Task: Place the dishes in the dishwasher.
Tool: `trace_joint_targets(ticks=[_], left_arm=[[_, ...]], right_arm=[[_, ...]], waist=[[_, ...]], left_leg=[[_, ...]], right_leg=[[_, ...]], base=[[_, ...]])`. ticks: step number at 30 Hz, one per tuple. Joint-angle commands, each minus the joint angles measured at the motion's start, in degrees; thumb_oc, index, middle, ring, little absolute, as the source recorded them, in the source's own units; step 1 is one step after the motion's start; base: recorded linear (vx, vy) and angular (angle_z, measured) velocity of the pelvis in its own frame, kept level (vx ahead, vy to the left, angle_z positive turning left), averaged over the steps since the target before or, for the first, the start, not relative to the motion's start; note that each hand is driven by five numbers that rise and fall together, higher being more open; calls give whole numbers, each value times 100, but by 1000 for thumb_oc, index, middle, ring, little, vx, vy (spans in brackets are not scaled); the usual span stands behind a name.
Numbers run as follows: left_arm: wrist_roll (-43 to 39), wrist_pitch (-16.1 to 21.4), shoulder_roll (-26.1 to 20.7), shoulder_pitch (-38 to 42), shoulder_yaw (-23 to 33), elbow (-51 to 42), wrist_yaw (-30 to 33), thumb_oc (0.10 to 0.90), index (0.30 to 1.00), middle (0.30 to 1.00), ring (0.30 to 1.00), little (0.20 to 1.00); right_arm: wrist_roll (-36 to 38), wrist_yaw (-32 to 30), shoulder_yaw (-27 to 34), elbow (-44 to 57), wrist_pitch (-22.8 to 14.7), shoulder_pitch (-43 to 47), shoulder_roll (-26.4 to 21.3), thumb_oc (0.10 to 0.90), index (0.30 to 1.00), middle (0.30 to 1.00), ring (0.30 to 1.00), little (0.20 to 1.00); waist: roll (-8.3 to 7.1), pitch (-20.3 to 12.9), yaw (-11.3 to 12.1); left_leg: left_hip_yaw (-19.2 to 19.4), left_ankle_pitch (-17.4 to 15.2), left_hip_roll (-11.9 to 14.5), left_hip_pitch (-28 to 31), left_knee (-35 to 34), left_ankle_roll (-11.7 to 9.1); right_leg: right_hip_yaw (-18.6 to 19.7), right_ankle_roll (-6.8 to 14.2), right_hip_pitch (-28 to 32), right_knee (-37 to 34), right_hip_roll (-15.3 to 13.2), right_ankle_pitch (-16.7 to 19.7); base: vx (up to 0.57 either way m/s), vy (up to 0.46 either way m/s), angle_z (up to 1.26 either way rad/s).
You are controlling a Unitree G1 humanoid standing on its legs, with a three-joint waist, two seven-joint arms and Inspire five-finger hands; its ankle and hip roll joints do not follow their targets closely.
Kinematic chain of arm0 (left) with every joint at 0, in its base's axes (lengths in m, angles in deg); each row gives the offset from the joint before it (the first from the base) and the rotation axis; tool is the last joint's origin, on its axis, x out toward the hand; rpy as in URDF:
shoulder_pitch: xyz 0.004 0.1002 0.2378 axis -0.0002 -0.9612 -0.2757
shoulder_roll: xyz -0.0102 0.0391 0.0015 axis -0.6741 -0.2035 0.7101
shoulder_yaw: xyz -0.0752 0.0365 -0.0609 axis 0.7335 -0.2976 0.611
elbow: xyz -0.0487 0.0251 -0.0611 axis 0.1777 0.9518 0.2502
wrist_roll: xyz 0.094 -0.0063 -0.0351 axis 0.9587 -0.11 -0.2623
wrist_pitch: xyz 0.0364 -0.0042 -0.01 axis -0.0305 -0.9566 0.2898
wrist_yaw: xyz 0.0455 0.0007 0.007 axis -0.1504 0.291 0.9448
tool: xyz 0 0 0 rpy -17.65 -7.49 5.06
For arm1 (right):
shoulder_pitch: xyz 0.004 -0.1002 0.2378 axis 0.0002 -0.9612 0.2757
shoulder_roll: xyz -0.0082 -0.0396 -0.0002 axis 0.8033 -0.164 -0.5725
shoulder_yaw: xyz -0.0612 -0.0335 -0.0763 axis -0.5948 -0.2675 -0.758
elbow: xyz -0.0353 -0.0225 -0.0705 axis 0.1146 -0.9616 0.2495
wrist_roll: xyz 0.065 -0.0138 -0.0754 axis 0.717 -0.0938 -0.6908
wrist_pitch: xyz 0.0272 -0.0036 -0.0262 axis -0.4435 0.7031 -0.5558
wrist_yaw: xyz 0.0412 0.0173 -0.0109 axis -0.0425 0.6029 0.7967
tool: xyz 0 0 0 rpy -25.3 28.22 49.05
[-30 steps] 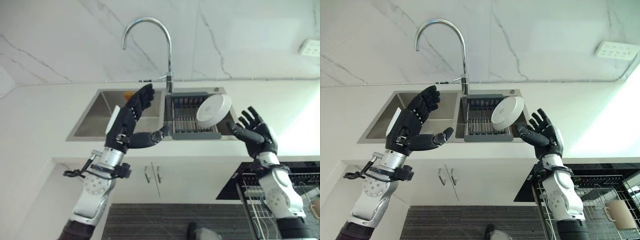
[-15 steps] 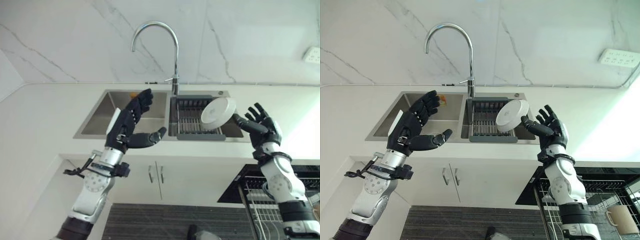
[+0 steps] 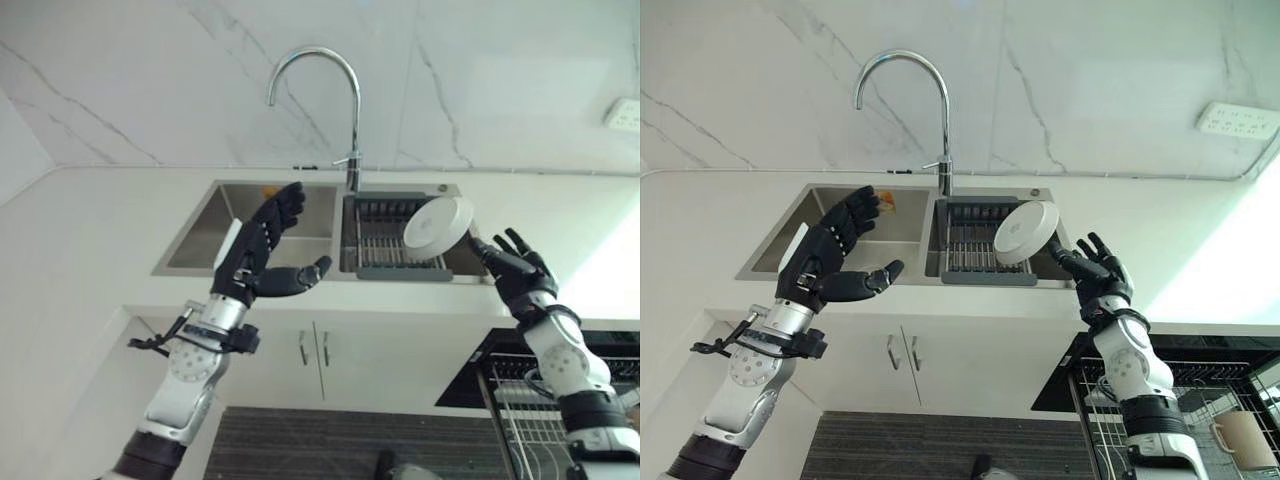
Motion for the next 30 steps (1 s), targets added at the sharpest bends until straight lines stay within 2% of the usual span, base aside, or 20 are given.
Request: trace_joint_targets(ticks=[1,5,17,30], left_arm=[[-219,416,-331,780,-149,-417,262,800,900,900,900,900],[-252,436,-349,835,-232,-383,275,800,900,900,900,900],[-392,414,-491,925,-385,-262,324,800,900,900,900,900],[-491,312,-567,933,-455,-163,364,800,900,900,900,900]], right_arm=[[304,208,119,94,-335,1027,-481,800,900,900,900,900],[374,189,16,-118,-279,1206,-583,800,900,900,900,900],[606,343,-116,-1059,-32,1756,-1041,800,900,900,900,900],[598,491,-288,-1606,151,2060,-1259,800,900,900,900,900]], waist=[[-9,-216,116],[4,-219,121],[19,-231,229],[41,-247,298]], left_leg=[[403,16,-125,-106,-361,98],[346,30,-142,-133,-361,90],[245,68,-185,-155,-361,58],[206,110,-192,-167,-361,22]], right_leg=[[-75,640,730,522,-176,-1461],[36,625,732,522,-130,-1492],[8,615,799,522,-125,-1546],[-34,588,865,522,-120,-1600]], base=[[0,0,0],[-3,8,2],[1,6,2],[2,2,1]])
